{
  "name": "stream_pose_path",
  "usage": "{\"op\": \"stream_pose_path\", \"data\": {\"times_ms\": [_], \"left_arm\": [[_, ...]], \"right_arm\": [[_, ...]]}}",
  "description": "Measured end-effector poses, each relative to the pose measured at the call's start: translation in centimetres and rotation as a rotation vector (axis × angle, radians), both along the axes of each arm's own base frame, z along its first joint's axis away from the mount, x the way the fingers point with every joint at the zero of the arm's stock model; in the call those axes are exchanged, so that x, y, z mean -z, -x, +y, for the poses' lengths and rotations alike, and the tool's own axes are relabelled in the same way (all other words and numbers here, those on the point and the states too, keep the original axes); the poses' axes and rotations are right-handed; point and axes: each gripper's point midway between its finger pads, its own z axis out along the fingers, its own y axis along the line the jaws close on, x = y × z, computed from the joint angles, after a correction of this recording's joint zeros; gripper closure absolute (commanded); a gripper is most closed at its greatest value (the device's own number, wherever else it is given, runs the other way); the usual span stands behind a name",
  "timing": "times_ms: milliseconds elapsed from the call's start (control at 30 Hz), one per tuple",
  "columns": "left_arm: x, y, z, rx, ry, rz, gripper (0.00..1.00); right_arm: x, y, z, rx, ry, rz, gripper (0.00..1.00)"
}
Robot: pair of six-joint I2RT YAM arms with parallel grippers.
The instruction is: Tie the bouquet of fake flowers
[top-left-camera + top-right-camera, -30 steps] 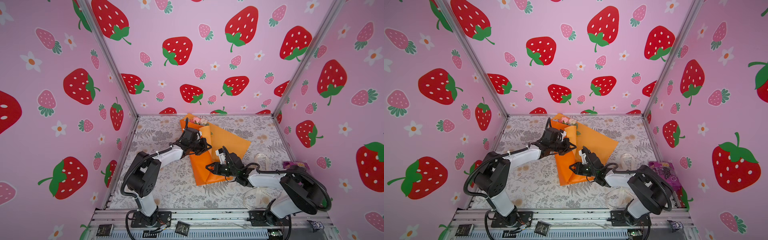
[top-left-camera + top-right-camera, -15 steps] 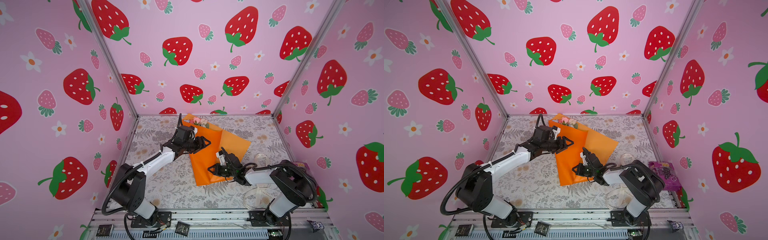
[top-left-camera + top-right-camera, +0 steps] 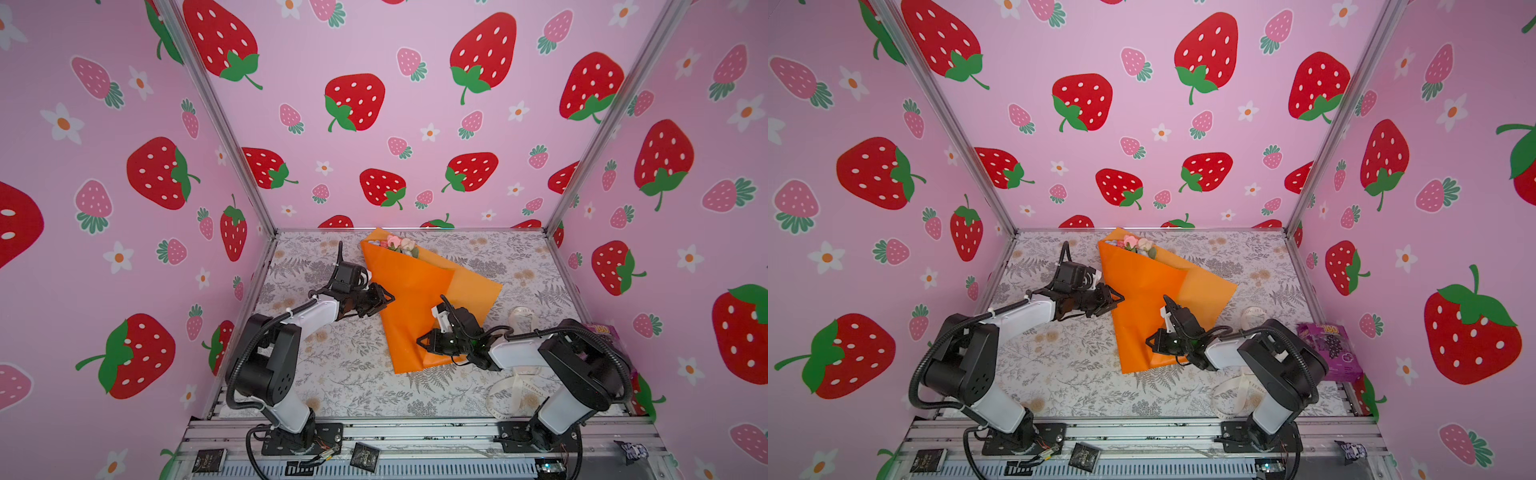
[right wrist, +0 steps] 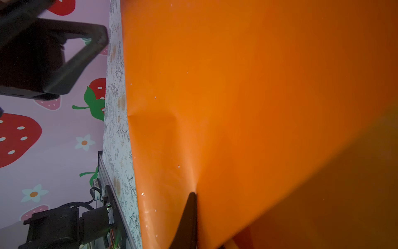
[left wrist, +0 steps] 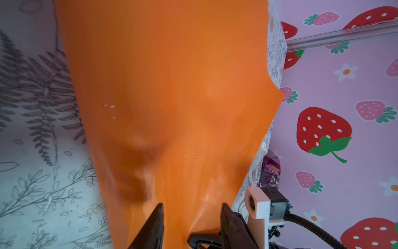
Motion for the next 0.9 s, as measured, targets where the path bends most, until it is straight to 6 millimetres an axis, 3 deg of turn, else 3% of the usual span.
{"op": "stream_pose_path", "data": {"times_ms": [467,533,700,833,900], "left_arm": [[3.2,-0.7,-0.2,-0.018,-0.001,0.032,0.58],[3.8,-0.4,-0.1,-0.018,-0.005,0.044,0.57],[4.4,-0.4,-0.2,-0.014,-0.002,0.048,0.57],[4.2,-0.5,-0.5,-0.002,0.011,0.039,0.56],[4.0,-0.5,-0.6,0.005,0.018,0.031,0.56]], "right_arm": [[0.0,-0.2,-0.2,-0.004,0.029,0.003,0.82],[-0.5,-0.3,-0.3,0.001,0.024,-0.003,0.76],[-2.9,-0.8,-0.9,0.038,0.017,-0.049,0.71],[-6.7,-1.5,-1.4,0.077,-0.027,-0.141,0.73],[-8.4,-1.6,-0.7,0.059,-0.051,-0.18,0.77]]}}
